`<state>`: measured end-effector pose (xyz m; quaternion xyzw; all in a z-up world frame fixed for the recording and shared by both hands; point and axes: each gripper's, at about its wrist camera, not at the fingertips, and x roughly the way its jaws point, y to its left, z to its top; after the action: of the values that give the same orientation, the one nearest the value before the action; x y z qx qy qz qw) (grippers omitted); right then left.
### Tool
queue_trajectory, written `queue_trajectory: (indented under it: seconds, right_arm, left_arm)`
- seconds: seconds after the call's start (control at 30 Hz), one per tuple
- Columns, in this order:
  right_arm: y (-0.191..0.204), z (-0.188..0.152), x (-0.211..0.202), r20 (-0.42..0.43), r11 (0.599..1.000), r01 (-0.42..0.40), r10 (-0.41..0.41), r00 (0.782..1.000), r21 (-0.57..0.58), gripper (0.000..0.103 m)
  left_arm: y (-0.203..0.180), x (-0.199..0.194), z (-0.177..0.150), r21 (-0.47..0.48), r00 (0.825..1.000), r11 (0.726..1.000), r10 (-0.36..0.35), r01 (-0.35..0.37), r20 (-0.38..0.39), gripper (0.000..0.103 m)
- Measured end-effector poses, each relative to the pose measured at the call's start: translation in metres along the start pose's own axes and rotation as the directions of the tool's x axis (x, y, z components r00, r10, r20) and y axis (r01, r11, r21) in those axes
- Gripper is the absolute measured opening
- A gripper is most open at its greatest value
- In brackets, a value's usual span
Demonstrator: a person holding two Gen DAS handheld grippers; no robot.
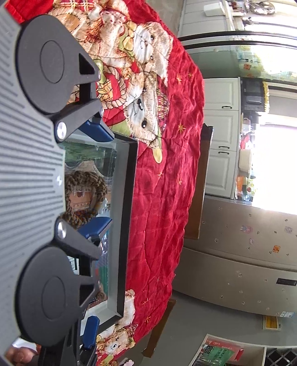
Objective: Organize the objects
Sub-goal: 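Lower into the box and open the right tool while the left tool opens too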
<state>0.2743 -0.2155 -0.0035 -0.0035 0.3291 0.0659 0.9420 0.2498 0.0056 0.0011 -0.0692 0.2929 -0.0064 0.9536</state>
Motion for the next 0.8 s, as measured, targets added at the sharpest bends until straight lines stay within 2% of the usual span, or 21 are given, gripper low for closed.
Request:
queue_trajectory:
  seconds: [0.27, 0.8]
  right_arm:
    - [-0.001, 0.003, -0.019, 0.038, 1.0, 0.002, -0.002, 0.999, 0.006, 0.072]
    - [0.007, 0.005, -0.072, 0.102, 1.0, 0.008, -0.005, 0.995, -0.027, 0.073]
  left_arm:
    - [-0.002, -0.021, 0.003, 0.011, 0.999, 1.0, -0.009, 0.009, 0.041, 0.085]
    - [-0.006, -0.054, 0.006, 0.046, 0.997, 0.999, -0.025, 0.022, 0.067, 0.087]
